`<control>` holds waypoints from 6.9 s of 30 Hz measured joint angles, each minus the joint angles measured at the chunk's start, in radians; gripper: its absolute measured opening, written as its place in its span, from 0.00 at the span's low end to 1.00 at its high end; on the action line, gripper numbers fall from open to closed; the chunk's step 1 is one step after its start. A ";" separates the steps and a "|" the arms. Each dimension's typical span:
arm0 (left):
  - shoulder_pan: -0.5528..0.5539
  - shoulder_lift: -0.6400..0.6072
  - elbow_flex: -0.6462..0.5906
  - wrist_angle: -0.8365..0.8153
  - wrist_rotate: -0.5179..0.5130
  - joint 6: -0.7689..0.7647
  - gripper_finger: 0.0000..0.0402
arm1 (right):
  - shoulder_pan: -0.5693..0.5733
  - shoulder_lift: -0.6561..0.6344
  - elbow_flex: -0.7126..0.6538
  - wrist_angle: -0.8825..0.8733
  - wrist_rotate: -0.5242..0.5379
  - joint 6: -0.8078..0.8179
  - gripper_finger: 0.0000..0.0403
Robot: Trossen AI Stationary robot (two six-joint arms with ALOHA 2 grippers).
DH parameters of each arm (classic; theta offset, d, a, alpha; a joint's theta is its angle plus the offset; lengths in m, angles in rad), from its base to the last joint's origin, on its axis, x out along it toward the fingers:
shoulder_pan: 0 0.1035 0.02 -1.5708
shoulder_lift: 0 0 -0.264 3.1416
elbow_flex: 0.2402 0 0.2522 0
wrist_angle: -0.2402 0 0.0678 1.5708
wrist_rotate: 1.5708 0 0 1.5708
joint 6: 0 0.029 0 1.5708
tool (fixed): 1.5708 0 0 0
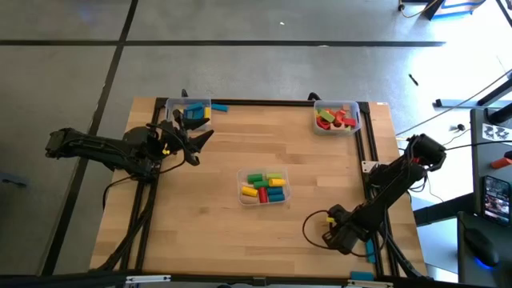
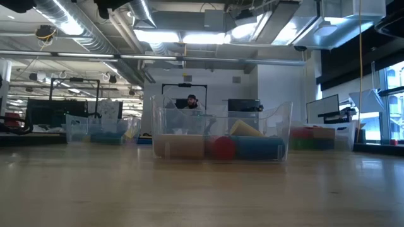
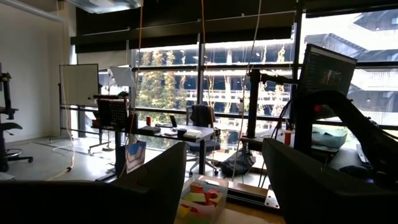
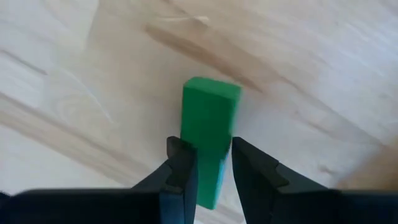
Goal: Sort blocks by size
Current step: Put the green rectangular block into the top left transparent bin, then put the blue rectangular block into the top left transparent bin
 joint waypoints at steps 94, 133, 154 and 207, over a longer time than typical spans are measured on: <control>0.000 0.000 0.000 -0.001 0.000 0.000 0.52 | -0.018 0.099 0.067 -0.089 0.145 -0.051 0.21; 0.000 0.000 0.000 -0.002 0.000 0.000 0.52 | -0.641 0.053 0.438 0.081 0.532 -1.236 0.21; 0.000 0.000 0.000 -0.001 0.000 0.000 0.52 | -1.069 0.350 0.455 1.091 0.297 -1.738 0.21; -0.001 0.010 0.000 -0.025 0.000 0.042 0.52 | -1.190 0.959 1.535 0.614 0.210 -1.889 0.57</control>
